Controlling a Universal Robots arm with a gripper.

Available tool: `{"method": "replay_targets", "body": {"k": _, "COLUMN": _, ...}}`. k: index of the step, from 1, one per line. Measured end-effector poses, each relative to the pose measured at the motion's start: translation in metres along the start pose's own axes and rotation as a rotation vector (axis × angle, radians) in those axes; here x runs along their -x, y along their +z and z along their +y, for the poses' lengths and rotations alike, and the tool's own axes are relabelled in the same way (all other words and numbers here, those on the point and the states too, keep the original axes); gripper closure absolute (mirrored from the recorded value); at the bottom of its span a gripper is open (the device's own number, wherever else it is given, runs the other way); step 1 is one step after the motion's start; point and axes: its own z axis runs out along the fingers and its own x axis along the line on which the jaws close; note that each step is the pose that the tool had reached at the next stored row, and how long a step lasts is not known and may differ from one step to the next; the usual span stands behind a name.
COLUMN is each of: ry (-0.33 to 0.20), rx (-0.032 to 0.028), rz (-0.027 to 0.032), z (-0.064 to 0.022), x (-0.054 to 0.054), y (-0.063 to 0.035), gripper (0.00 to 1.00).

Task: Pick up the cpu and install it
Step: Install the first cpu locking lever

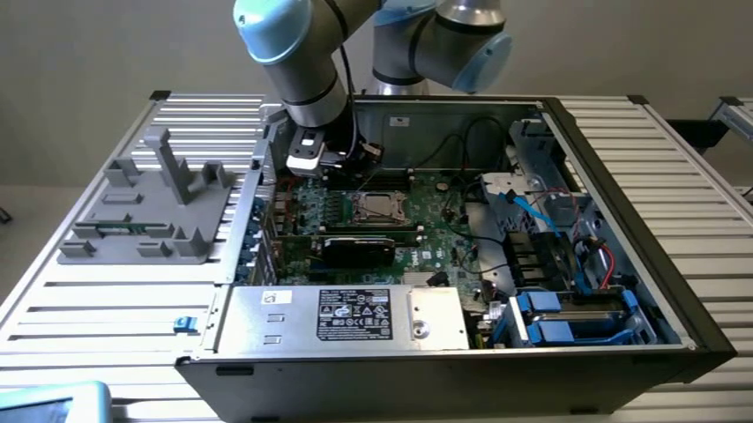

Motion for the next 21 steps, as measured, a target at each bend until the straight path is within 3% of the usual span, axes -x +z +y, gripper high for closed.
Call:
{"method": "replay_targets", "body": {"k": 10, "ry": 0.0, "rx": 0.0003, "rz": 0.0007, "z": 0.0009, "x": -0.0019, "y": 0.0, "gripper": 0.89}}
{"method": "replay_targets", "body": {"k": 21, "ry": -0.005, "rx": -0.0045, "rz": 0.0107, "z": 0.002, "x": -0.0015, "y": 0.0038, "gripper": 0.89}}
